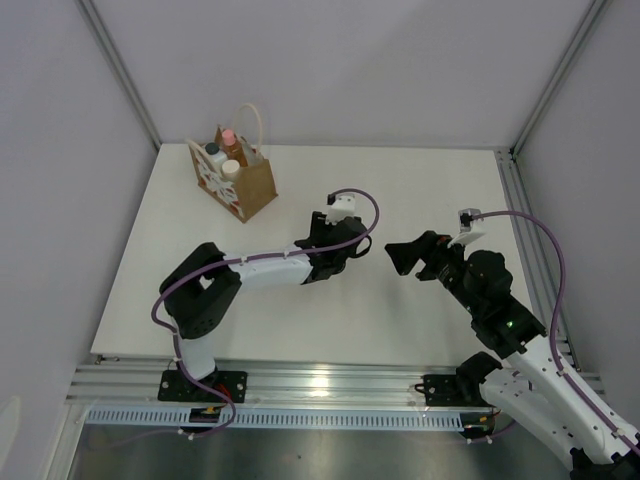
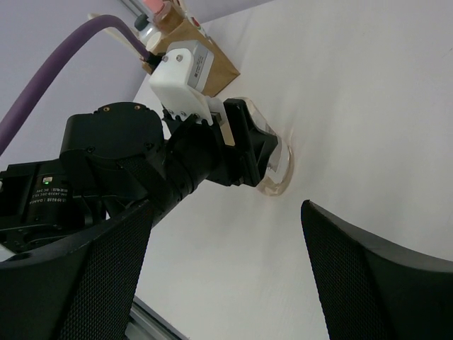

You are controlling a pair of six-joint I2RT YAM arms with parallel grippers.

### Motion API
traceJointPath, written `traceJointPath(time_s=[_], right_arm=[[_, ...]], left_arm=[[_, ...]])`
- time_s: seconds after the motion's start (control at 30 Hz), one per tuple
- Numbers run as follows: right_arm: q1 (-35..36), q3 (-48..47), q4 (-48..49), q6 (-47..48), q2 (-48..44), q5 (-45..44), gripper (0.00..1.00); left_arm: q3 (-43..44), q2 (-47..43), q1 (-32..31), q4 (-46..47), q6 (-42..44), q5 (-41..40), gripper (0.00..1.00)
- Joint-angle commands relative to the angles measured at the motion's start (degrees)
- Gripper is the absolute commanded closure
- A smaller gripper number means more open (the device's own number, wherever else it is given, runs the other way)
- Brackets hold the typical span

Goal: Place the personal care products into the canvas bag

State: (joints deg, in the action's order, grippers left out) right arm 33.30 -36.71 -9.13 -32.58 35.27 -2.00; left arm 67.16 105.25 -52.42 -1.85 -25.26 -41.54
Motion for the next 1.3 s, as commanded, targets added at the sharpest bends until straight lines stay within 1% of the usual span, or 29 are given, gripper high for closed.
traceJointPath(time_s=[0.0, 0.03, 0.07, 0.13, 0.2, 0.37, 0.5, 0.57, 0.6, 0.63, 0.7, 0.73, 0.77, 0.83, 0.9, 0.93, 0.97, 1.03, 1.07, 1.2, 1.27], right_arm=[[0.1, -0.1, 1.5, 0.5, 0.0, 1.2, 0.11], [0.1, -0.2, 1.5, 0.5, 0.1, 1.3, 0.11], [0.1, -0.2, 1.5, 0.5, 0.1, 1.2, 0.11], [0.2, -0.1, 1.5, 0.6, -0.1, 1.3, 0.11], [0.2, -0.1, 1.4, 0.7, 0.0, 1.2, 0.11], [0.1, -0.2, 1.4, 0.8, 0.2, 0.9, 0.11], [0.1, -0.3, 1.2, 0.9, 0.1, 0.9, 0.10], [0.2, -0.4, 1.0, 1.0, -0.2, 0.9, 0.11], [0.1, -0.3, 1.0, 1.0, -0.3, 0.9, 0.11], [0.1, -0.3, 1.0, 1.1, -0.4, 0.7, 0.11], [0.2, -0.3, 0.9, 1.2, -0.5, 0.4, 0.10], [0.1, -0.4, 0.8, 1.4, -0.5, 0.1, 0.10], [0.1, -0.4, 0.8, 1.5, -0.5, 0.0, 0.10], [0.2, -0.4, 0.8, 1.4, -0.5, 0.1, 0.11], [0.2, -0.3, 0.8, 1.3, -0.5, 0.2, 0.11], [0.2, -0.4, 0.8, 1.3, -0.5, 0.5, 0.10], [0.1, -0.4, 0.8, 1.1, -0.5, 0.7, 0.10], [0.1, -0.3, 1.0, 1.1, -0.6, 0.7, 0.10], [0.2, -0.2, 1.0, 1.0, -0.6, 0.8, 0.10], [0.2, -0.1, 1.1, 1.1, -0.2, 0.6, 0.10], [0.1, -0.1, 1.2, 1.0, 0.1, 0.7, 0.11]], left_arm=[[2.7, -0.7, 0.1, 1.4, 1.5, -2.1, 0.27], [2.9, -1.4, 0.1, 1.0, 1.5, -2.4, 0.23], [3.2, -1.7, 0.1, 0.8, 1.7, -2.6, 0.21], [3.7, -2.2, 0.1, 0.4, 2.0, -3.1, 0.18], [4.1, -2.7, 0.0, -0.1, 2.1, -3.2, 0.18], [4.4, -2.6, 0.0, -0.3, 1.7, -2.7, 0.21], [4.6, -1.7, 0.0, -0.2, 1.5, -2.2, 0.26], [4.5, -1.5, 0.0, 0.3, 1.5, -2.4, 0.33], [4.6, -1.2, 0.0, 0.3, 1.5, -2.7, 0.39], [4.6, -1.3, 0.0, 0.4, 1.8, -2.8, 0.57], [4.6, -1.6, 0.2, 0.3, 2.3, -3.5, 0.76], [4.5, -2.8, 0.7, -0.1, 3.3, -4.4, 0.92], [4.6, -3.6, 1.1, -0.5, 3.7, -4.6, 0.99], [4.3, -6.7, 2.2, -1.6, 4.6, -4.2, 0.99], [4.0, -9.4, 4.7, -3.0, 5.0, -2.8, 1.00], [3.5, -12.4, 5.6, -3.3, 5.0, -0.8, 1.00], [2.8, -13.9, 7.5, -3.8, 5.1, 0.2, 1.00], [2.3, -17.2, 9.3, -3.7, 6.4, 2.2, 1.00], [2.6, -19.6, 10.8, -3.9, 7.0, 3.6, 1.00], [5.8, -23.9, 15.0, -7.0, 9.8, 5.4, 1.00], [6.5, -25.4, 17.8, -6.6, 10.9, 7.0, 1.00]])
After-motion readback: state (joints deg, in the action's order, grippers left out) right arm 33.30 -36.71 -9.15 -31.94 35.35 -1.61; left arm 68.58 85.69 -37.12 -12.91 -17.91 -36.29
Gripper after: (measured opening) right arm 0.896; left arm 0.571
